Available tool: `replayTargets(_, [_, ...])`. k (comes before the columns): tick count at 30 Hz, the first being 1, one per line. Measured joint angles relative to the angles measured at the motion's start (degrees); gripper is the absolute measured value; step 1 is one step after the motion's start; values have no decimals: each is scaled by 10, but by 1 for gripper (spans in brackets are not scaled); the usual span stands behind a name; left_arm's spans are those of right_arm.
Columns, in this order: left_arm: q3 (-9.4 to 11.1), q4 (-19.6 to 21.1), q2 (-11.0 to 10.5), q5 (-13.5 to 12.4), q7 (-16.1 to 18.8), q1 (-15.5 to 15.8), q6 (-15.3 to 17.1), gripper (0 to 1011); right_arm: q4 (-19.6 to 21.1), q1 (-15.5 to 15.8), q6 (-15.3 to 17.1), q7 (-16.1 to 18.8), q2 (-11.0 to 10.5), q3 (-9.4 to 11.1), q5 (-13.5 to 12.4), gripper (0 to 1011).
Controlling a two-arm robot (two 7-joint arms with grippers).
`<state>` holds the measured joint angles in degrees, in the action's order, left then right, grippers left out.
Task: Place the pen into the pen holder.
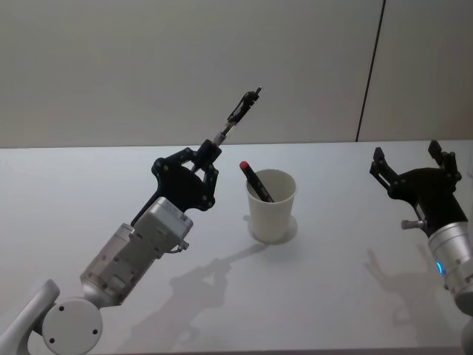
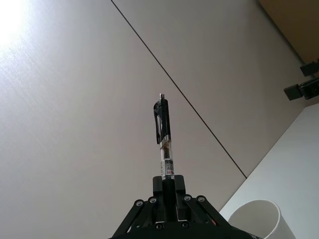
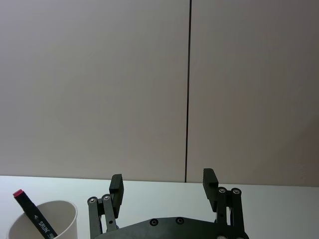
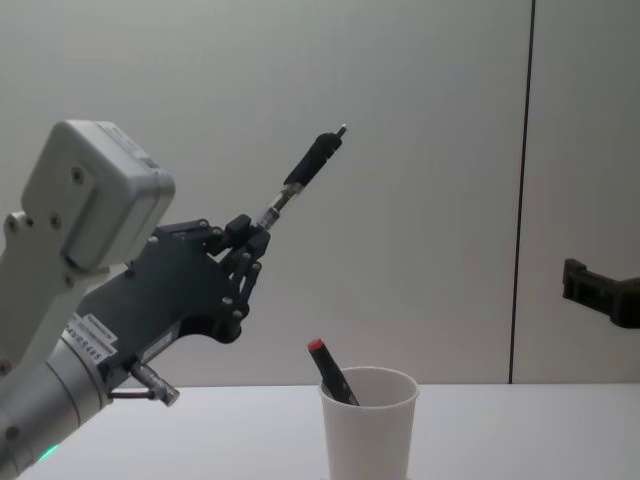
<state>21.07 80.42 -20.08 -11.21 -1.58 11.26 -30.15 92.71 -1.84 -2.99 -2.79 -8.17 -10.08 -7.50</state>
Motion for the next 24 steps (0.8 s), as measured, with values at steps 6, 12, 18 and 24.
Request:
replayTargets(6, [0, 2, 0, -7, 7, -1, 1, 138, 0, 0, 0, 2, 0, 0, 0, 1001])
replayTargets(12, [1, 3, 1, -10, 11, -2, 2, 138, 5, 2, -1, 16, -1, -1, -1, 1001])
replayTargets(18, [1, 3, 1, -13, 13, -3, 2, 138, 13, 5, -1, 40, -3, -3, -5, 1001])
replayTargets(24, [1, 4, 1, -14, 15, -3, 3, 138, 22, 7, 2, 71, -5, -5, -12, 1001])
